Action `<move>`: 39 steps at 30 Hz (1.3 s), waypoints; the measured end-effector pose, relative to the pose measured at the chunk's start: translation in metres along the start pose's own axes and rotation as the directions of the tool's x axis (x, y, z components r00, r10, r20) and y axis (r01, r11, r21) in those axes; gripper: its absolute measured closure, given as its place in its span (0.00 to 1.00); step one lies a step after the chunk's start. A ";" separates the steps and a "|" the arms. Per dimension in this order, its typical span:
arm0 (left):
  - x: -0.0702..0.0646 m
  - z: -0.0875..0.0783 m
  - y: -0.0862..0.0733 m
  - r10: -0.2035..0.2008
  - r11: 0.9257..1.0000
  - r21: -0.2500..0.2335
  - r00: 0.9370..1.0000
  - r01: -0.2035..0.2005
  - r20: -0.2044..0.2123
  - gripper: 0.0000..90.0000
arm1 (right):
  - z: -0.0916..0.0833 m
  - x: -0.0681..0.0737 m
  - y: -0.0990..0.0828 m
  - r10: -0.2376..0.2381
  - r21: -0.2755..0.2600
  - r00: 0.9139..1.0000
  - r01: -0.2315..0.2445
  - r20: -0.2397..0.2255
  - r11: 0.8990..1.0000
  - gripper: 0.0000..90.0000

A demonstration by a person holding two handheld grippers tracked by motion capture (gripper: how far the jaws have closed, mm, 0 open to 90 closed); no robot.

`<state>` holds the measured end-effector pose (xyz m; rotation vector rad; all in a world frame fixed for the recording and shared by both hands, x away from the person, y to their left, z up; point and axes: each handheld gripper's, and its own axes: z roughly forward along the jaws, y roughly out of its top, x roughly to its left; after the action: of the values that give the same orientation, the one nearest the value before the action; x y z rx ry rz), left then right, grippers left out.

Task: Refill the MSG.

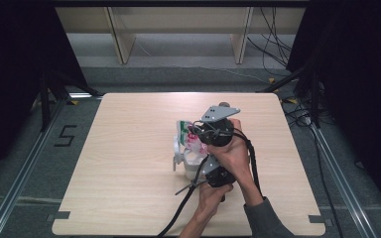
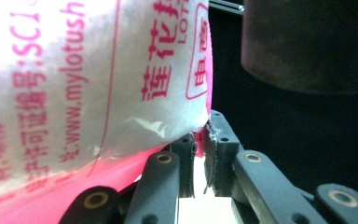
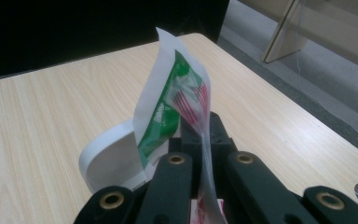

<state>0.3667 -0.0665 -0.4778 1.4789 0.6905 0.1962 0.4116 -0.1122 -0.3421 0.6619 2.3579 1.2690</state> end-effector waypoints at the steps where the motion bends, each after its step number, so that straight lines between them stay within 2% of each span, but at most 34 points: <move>1: -0.004 0.003 0.000 -0.053 0.997 -0.052 0.998 0.054 0.016 0.92 | 0.000 0.000 0.000 0.001 0.001 1.000 -0.001 0.000 1.000 1.00; 2: -0.007 0.005 -0.001 -0.103 0.990 -0.095 0.994 0.107 0.043 0.92 | 0.000 0.000 0.000 -0.006 -0.004 1.000 0.006 0.009 1.000 1.00; 3: -0.005 0.003 0.000 -0.073 0.995 -0.062 0.997 0.075 0.023 0.92 | 0.001 0.001 0.000 0.000 -0.010 1.000 0.000 0.014 1.000 1.00; 4: -0.007 0.004 0.000 -0.095 0.992 -0.076 0.995 0.096 0.022 0.92 | 0.001 0.001 0.000 -0.001 -0.009 1.000 0.002 0.012 1.000 1.00; 5: -0.005 0.001 0.000 -0.052 0.998 -0.036 0.999 0.052 0.001 0.92 | 0.000 0.000 0.000 0.001 0.000 1.000 -0.001 0.000 1.000 1.00; 6: -0.011 0.005 0.000 -0.128 0.987 -0.099 0.991 0.130 0.026 0.92 | 0.000 0.000 0.000 -0.008 -0.002 1.000 0.008 0.000 1.000 1.00; 7: -0.012 0.008 0.000 -0.153 0.979 -0.133 0.987 0.157 0.046 0.92 | 0.000 0.000 0.000 -0.006 -0.004 1.000 0.006 0.009 1.000 1.00; 8: -0.010 0.005 0.000 -0.126 0.987 -0.100 0.992 0.129 0.028 0.92 | 0.001 0.001 0.000 0.003 -0.006 1.000 -0.003 0.011 1.000 1.00; 11: -0.010 0.005 0.000 -0.126 0.987 -0.096 0.992 0.128 0.026 0.92 | 0.000 -0.001 0.000 -0.009 -0.002 1.000 0.009 -0.001 1.000 1.00; 14: -0.010 0.005 0.000 -0.124 0.987 -0.098 0.992 0.126 0.025 0.92 | 0.001 0.001 0.000 0.004 -0.004 1.000 -0.004 0.008 1.000 1.00; 15: -0.010 0.005 0.000 -0.122 0.988 -0.094 0.992 0.124 0.022 0.92 | 0.001 0.002 -0.001 0.021 0.001 1.000 -0.021 0.009 1.000 1.00; 18: -0.011 0.006 0.000 -0.131 0.985 -0.107 0.991 0.134 0.030 0.92 | 0.001 0.002 0.000 0.017 -0.003 1.000 -0.016 0.017 1.000 1.00; 19: -0.003 0.002 0.000 -0.041 0.999 -0.035 0.999 0.042 0.016 0.92 | 0.001 0.002 0.000 0.016 -0.001 1.000 -0.016 0.013 1.000 1.00; 20: -0.006 0.005 0.000 -0.081 0.993 -0.082 0.996 0.083 0.031 0.92 | 0.001 0.002 0.000 0.010 -0.005 1.000 -0.010 0.018 1.000 1.00; 21: -0.004 0.002 0.000 -0.050 0.998 -0.040 0.999 0.050 0.016 0.92 | 0.001 0.002 0.000 0.010 -0.007 1.000 -0.010 0.019 1.000 1.00; 22: -0.005 0.003 0.000 -0.067 0.996 -0.052 0.998 0.068 0.017 0.92 | 0.000 0.002 0.000 0.018 -0.007 1.000 -0.018 0.019 1.000 1.00; 23: -0.005 0.002 0.001 -0.061 0.997 -0.044 0.998 0.061 0.016 0.92 | 0.000 0.002 0.000 0.018 -0.005 1.000 -0.018 0.016 1.000 1.00; 24: -0.006 0.004 0.001 -0.072 0.996 -0.059 0.997 0.073 0.020 0.92 | 0.000 0.001 0.000 0.017 -0.001 1.000 -0.017 0.012 1.000 1.00; 25: -0.003 0.003 0.001 -0.040 0.999 -0.033 0.999 0.041 0.016 0.92 | 0.000 0.002 0.000 0.018 -0.005 1.000 -0.017 0.017 1.000 1.00; 27: -0.003 0.003 0.001 -0.045 0.998 -0.037 0.999 0.046 0.016 0.92 | 0.000 0.002 0.000 0.016 -0.005 1.000 -0.016 0.019 1.000 1.00; 28: -0.005 0.004 0.001 -0.061 0.997 -0.049 0.998 0.062 0.021 0.92 | -0.001 0.001 0.000 0.021 0.005 1.000 -0.021 0.008 1.000 1.00; 30: -0.010 0.006 0.002 -0.120 0.988 -0.092 0.992 0.122 0.027 0.92 | -0.001 0.000 0.000 0.004 -0.001 1.000 -0.004 -0.002 1.000 1.00; 31: -0.010 0.006 0.002 -0.110 0.990 -0.087 0.994 0.112 0.026 0.92 | -0.002 0.000 0.000 0.007 -0.008 1.000 -0.007 0.002 1.000 1.00; 32: -0.004 0.003 0.001 -0.035 0.999 -0.030 0.999 0.035 0.021 0.92 | -0.004 0.001 0.001 0.022 0.000 1.000 -0.022 -0.001 1.000 1.00; 34: -0.004 0.003 0.001 -0.017 1.000 -0.017 1.000 0.017 0.018 0.92 | -0.003 0.000 0.001 0.009 -0.002 1.000 -0.009 0.001 1.000 1.00; 36: -0.003 0.003 0.001 -0.012 1.000 -0.019 1.000 0.013 0.015 0.92 | -0.004 0.000 0.001 0.007 0.000 1.000 -0.007 -0.011 1.000 1.00; 39: -0.003 0.002 0.001 -0.007 1.000 -0.012 1.000 0.007 0.012 0.92 | -0.004 0.000 0.001 0.002 -0.003 1.000 -0.002 -0.005 1.000 1.00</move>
<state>0.3657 -0.0700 -0.4763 1.4648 0.6838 0.1863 0.4099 -0.1146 -0.3386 0.6610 2.3602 1.2760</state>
